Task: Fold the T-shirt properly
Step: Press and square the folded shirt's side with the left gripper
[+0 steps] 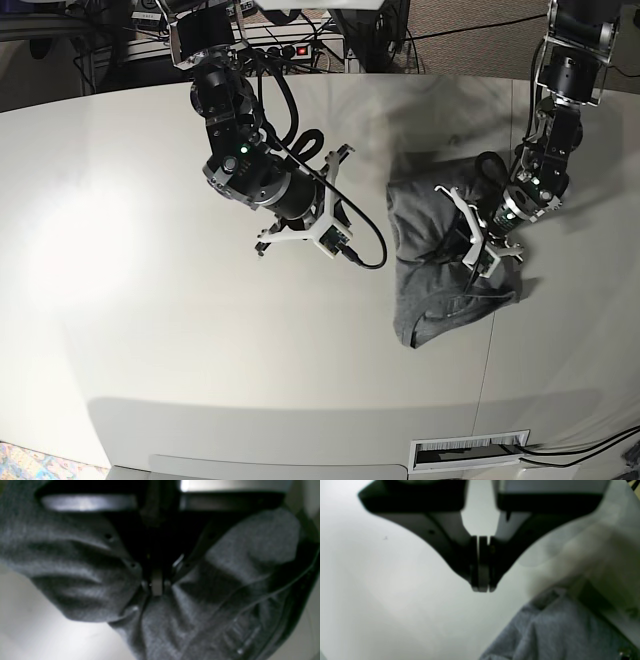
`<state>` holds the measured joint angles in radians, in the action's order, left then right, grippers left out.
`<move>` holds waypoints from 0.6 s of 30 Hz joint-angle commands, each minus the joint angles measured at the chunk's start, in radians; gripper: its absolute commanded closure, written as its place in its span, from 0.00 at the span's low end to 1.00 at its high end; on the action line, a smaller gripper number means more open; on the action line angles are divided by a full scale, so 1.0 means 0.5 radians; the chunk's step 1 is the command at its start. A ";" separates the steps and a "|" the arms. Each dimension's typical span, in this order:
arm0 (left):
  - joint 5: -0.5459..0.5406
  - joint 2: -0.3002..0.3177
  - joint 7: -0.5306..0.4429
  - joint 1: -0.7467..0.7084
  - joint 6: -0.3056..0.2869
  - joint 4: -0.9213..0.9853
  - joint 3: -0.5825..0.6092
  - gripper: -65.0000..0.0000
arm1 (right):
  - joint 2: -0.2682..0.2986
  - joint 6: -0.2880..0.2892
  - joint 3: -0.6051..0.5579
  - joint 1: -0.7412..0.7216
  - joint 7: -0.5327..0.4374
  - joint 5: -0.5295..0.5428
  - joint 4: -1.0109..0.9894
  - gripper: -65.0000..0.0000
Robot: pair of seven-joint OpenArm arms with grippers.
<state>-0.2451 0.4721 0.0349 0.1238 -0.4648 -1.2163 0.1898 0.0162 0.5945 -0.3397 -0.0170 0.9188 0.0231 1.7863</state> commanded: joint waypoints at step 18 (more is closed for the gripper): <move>-0.042 0.315 0.187 0.083 -0.246 -0.103 -0.007 1.00 | -0.009 -0.010 0.002 -0.034 -0.074 0.011 0.041 1.00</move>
<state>-0.2687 0.6136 0.1368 0.1535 -0.5827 -1.2552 0.1905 0.0162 0.5945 -0.3397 -0.0170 0.9081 0.0227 1.7863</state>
